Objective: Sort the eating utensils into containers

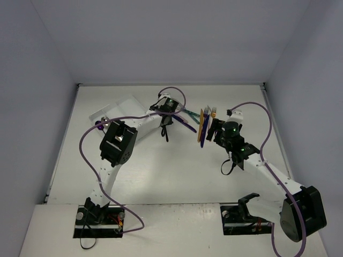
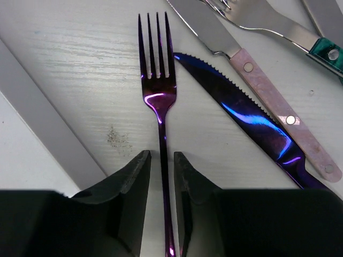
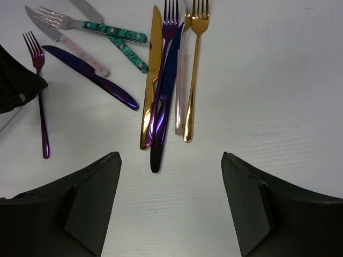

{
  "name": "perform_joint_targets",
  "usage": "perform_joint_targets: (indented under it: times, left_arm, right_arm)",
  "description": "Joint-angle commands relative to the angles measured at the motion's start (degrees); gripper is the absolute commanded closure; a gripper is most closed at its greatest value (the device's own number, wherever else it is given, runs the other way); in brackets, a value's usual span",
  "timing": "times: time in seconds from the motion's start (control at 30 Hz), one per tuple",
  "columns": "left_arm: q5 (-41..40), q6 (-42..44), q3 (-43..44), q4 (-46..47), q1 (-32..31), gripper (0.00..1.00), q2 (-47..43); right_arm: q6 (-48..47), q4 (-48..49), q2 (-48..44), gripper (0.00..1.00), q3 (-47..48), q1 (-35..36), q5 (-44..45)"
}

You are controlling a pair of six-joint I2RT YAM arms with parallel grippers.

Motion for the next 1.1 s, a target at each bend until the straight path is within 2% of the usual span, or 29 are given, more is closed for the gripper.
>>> perform_joint_targets:
  times: [0.0,0.07,0.1,0.37,0.57,0.67,0.8,1.07]
  left_arm:
    - [1.63,-1.68,0.26,-2.61,0.56,0.91,-0.26]
    - [2.07,-2.46,-1.01,-2.12,0.40,0.99,-1.53]
    - [2.08,-2.69,-1.90,-2.01,0.17,1.00,-2.87]
    - [2.00,-5.48,-6.64,-2.66,-1.20,1.00,-16.46]
    - [-4.23,-6.35,-7.10,-6.07,0.20,1.00,-25.36]
    - [-6.13,-7.54,-6.98,-8.64,4.15,1.00,-26.79]
    - [-3.39,-10.73,-8.19,-10.01,11.68,1.00,-26.01]
    - [-1.61,-12.20,-7.48,-8.61,19.16,1.00,-21.07]
  right_arm:
    - [0.68,2.72,-1.71,0.27,-0.17,-0.53,0.16]
    - [0.66,2.70,-2.16,0.27,-0.19,-0.55,0.34]
    - [0.61,2.70,-2.26,0.27,-0.25,-0.55,0.41]
    - [1.01,2.70,-3.25,0.27,0.07,-0.55,-0.08]
    - [1.01,2.56,-4.47,0.27,0.14,-0.81,-0.14]
    - [1.05,2.53,-4.49,0.27,0.34,-0.85,-0.26]
    - [1.23,2.39,-4.53,0.27,0.21,-0.94,-0.26]
    - [1.01,2.26,-4.49,0.27,-0.06,-1.08,-0.35]
